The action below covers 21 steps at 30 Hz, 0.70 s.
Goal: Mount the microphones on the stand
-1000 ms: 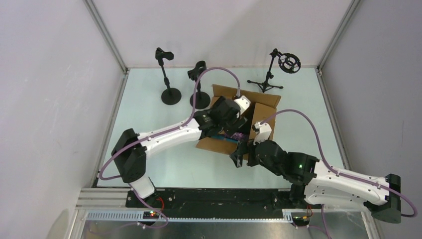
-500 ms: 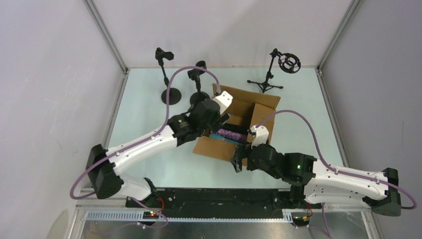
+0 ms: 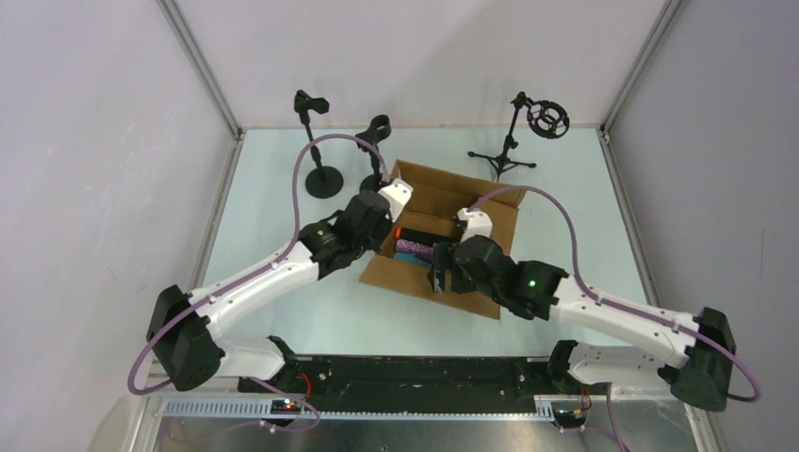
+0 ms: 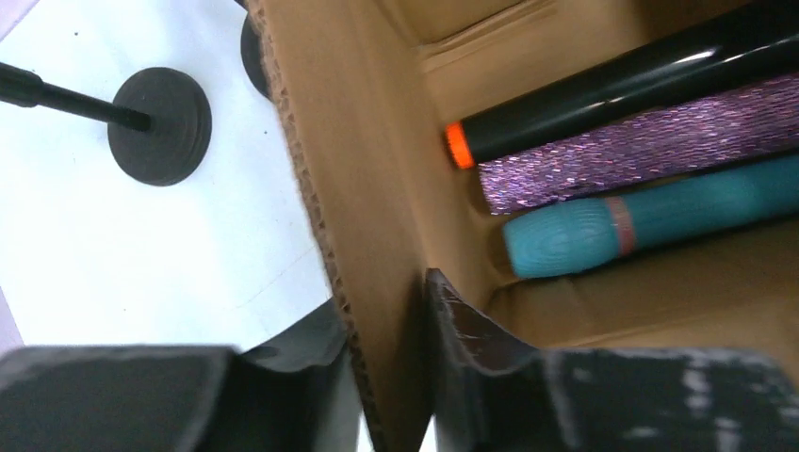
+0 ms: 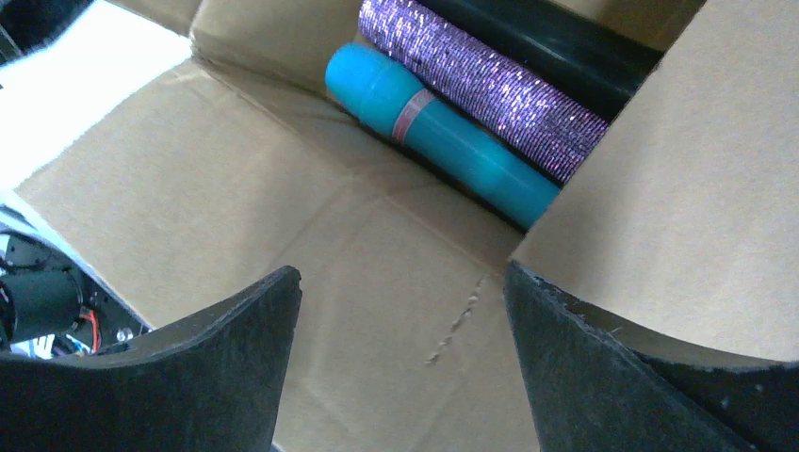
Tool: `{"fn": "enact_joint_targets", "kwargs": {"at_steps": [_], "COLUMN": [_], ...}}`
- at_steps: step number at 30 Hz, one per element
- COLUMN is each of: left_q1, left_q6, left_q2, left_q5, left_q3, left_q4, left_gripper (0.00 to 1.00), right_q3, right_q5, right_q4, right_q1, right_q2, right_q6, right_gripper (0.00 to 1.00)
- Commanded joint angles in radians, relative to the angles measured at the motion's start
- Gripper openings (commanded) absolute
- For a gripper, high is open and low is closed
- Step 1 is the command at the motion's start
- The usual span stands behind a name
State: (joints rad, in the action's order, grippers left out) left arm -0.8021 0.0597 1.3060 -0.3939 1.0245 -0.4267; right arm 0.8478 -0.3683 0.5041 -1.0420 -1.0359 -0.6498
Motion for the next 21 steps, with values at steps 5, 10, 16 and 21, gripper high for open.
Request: {"fn": "enact_joint_targets", "kwargs": {"at_steps": [5, 10, 16, 21], "left_q1": [0.081, 0.134, 0.148, 0.176], "left_q6": [-0.05, -0.083, -0.1, -0.141], "left_q2": [-0.138, -0.211, -0.311, -0.317], "left_q5": [0.108, 0.227, 0.274, 0.289], "left_q3": [0.006, 0.04, -0.005, -0.047], "left_q4": [-0.041, -0.157, -0.259, -0.258], "left_gripper": [0.0, 0.0, 0.0, 0.0], "right_q3": [0.069, 0.094, 0.194, 0.272], "right_q5": [0.021, 0.054, 0.037, 0.028], "right_q4": [-0.131, -0.155, -0.147, -0.162], "right_q1": [-0.088, -0.105, -0.16, -0.195], "right_q2": [-0.193, -0.235, -0.304, -0.392], "right_q6": [0.017, 0.04, 0.067, 0.056], "right_gripper": [0.82, 0.81, 0.82, 0.82]}}
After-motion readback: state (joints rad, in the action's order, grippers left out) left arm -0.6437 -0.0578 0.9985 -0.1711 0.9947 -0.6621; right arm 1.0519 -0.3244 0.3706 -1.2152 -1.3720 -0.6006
